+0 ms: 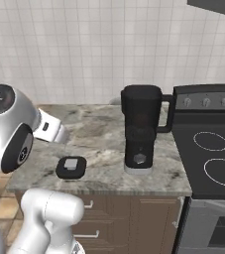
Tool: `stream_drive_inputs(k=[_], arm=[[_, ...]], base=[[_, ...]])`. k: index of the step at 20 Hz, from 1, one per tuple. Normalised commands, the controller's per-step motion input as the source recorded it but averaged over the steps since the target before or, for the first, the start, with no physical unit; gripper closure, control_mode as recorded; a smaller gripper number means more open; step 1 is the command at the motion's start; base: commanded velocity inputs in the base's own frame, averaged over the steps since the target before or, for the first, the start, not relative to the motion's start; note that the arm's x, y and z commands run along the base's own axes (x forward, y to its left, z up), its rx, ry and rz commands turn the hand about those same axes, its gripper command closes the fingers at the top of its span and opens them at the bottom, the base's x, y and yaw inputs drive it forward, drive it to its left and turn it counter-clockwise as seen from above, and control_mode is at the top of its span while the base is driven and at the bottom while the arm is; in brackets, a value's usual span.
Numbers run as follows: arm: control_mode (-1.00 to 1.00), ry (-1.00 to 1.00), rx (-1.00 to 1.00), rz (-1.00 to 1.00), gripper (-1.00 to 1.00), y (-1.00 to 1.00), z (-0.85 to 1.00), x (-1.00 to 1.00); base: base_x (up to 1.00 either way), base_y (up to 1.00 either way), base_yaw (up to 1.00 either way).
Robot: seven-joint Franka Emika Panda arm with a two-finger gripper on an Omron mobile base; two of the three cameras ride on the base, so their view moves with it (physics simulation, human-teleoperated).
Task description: Grab the onion and garlic from the fridge, place them in the blender, close the lid, and turn on the blender to create a marinade.
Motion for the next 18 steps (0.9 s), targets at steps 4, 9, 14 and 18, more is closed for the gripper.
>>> stream_drive_inputs(k=[4, 9, 14, 18], arm=[[-1.0, 0.0, -0.01, -0.03, 1.0, -0.4, 1.0, 0.36], [-1.0, 0.0, 0.0, -0.07, 1.0, -0.58, 0.39, 0.33], [-1.0, 0.0, 0.0, -0.06, 1.0, -0.66, 0.0, 0.52], [-1.0, 0.0, -0.02, 0.0, 1.0, -0.48, 0.07, 0.67]], base=[[0.0, 0.0, 0.0], [0.0, 0.0, 0.0], [0.0, 0.0, 0.0], [0.0, 0.0, 0.0]])
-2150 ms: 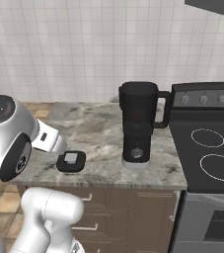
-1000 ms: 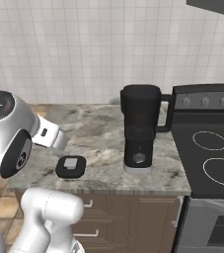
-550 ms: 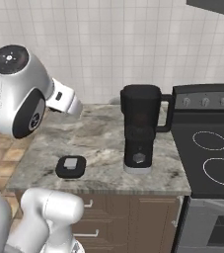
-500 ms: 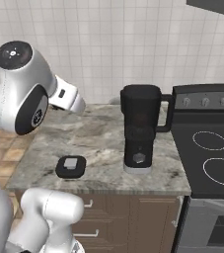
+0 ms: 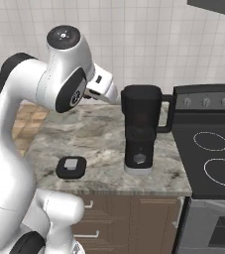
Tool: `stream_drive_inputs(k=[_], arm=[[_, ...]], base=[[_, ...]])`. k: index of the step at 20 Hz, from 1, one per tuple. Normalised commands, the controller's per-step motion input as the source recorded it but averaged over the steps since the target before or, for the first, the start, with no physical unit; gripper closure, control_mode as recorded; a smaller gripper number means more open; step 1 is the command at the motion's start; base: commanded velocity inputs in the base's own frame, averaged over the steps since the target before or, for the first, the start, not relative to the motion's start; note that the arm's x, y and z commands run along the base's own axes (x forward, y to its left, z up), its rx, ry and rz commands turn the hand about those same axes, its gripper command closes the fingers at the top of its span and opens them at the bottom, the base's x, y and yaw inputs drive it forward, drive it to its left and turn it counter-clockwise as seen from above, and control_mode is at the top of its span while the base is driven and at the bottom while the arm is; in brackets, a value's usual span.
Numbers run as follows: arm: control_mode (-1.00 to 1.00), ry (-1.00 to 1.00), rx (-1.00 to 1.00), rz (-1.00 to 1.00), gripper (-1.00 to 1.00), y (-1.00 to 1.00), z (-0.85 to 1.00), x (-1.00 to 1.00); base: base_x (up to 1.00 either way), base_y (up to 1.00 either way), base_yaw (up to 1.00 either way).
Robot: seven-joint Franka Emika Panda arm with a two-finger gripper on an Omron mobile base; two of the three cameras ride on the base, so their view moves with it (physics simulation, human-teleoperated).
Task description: Grab the onion and garlic from the fridge, place them in the blender, close the lid, and turn on the blender to create a marinade.
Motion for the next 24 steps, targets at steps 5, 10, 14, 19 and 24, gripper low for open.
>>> stream_drive_inputs(k=[5, 10, 14, 19, 24], arm=[[-1.0, 0.0, -0.01, 0.0, 1.0, -0.37, 0.09, 0.6], [-1.0, 0.09, 0.0, 0.0, 1.0, -0.58, 0.0, 0.54], [-1.0, 0.13, 0.0, 0.0, 1.0, -0.63, -0.15, 0.54], [-1.0, 0.15, 0.0, 0.0, 1.0, -0.49, -0.43, 0.46], [-1.0, 0.1, 0.0, 0.0, 1.0, -0.2, -0.58, 0.48]], base=[[0.0, 0.0, 0.0], [0.0, 0.0, 0.0], [0.0, 0.0, 0.0], [0.0, 0.0, 0.0], [0.0, 0.0, 0.0]])
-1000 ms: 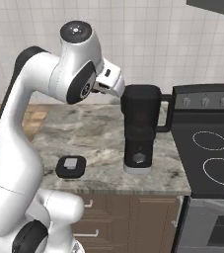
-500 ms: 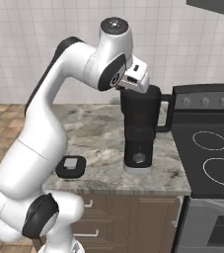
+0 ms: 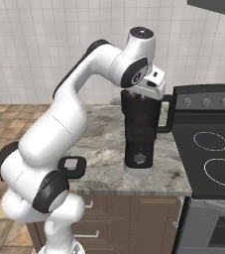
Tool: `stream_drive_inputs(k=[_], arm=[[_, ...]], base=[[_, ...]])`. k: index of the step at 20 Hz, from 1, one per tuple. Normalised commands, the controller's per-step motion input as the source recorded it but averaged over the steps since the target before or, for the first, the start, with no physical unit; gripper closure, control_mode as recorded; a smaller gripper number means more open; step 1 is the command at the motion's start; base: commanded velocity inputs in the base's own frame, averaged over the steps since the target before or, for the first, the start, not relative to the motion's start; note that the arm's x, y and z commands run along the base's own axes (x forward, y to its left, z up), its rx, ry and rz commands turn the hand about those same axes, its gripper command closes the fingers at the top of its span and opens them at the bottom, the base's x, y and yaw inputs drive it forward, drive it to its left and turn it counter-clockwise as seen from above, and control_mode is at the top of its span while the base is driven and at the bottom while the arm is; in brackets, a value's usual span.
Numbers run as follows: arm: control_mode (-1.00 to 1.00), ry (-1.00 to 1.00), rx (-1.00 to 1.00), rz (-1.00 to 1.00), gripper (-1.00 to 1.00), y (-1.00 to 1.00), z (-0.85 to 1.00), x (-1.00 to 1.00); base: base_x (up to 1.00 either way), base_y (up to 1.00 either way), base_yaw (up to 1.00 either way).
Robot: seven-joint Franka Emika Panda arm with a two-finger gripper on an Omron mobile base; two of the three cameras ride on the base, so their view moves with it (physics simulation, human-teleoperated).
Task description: Grab the onion and garlic from the fridge, place them in the blender, close the lid, and turn on the blender to create a marinade.
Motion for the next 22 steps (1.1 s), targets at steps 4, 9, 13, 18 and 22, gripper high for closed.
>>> stream_drive_inputs(k=[4, 9, 13, 18, 22], arm=[[-1.0, 0.07, 0.0, 0.0, 1.0, -0.01, -0.41, 0.54], [-1.0, 0.08, -0.05, 0.0, 1.0, 0.1, -0.46, 0.51], [-1.0, 0.11, -0.11, 0.0, 1.0, 0.24, -0.61, 0.26], [-1.0, 0.01, -0.15, 0.01, 1.0, 0.33, -0.47, 0.06], [-1.0, -0.02, -0.12, 0.12, 1.0, 0.22, -0.5, -0.1]], base=[[0.0, 0.0, 0.0], [0.0, 0.0, 0.0], [0.0, 0.0, 0.0], [0.0, 0.0, 0.0], [0.0, 0.0, 0.0]])
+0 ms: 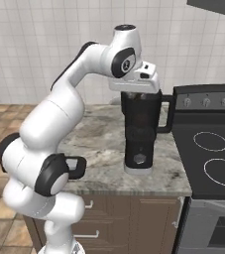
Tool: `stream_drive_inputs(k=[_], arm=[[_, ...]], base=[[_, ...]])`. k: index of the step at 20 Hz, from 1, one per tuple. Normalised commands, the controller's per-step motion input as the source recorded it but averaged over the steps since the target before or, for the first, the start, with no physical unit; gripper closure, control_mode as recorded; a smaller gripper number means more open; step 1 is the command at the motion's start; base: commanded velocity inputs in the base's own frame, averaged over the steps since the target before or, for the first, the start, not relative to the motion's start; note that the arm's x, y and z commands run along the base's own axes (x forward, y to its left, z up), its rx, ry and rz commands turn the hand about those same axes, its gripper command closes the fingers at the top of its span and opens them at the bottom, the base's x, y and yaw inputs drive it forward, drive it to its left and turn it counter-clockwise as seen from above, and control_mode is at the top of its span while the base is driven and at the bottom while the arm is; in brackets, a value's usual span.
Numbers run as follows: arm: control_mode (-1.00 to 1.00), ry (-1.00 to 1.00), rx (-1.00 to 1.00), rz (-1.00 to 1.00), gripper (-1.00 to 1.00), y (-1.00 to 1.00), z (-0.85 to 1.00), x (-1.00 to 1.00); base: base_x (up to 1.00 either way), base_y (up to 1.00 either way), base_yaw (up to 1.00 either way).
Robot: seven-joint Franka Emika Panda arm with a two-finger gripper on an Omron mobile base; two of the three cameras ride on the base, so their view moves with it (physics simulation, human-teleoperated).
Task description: Grab the onion and garlic from the fridge, place them in the blender, close the lid, and turn on the blender to create a marinade.
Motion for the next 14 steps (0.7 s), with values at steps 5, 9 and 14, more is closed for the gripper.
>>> stream_drive_inputs(k=[5, 9, 14], arm=[[-1.0, -0.04, -0.03, 0.17, 1.0, 0.11, -0.12, 0.2], [-1.0, 0.0, 0.0, 0.17, 1.0, 0.0, -0.09, 0.86], [-1.0, 0.04, 0.0, 0.16, 1.0, 0.0, -0.45, 0.64]], base=[[0.0, 0.0, 0.0], [0.0, 0.0, 0.0], [0.0, 0.0, 0.0]])
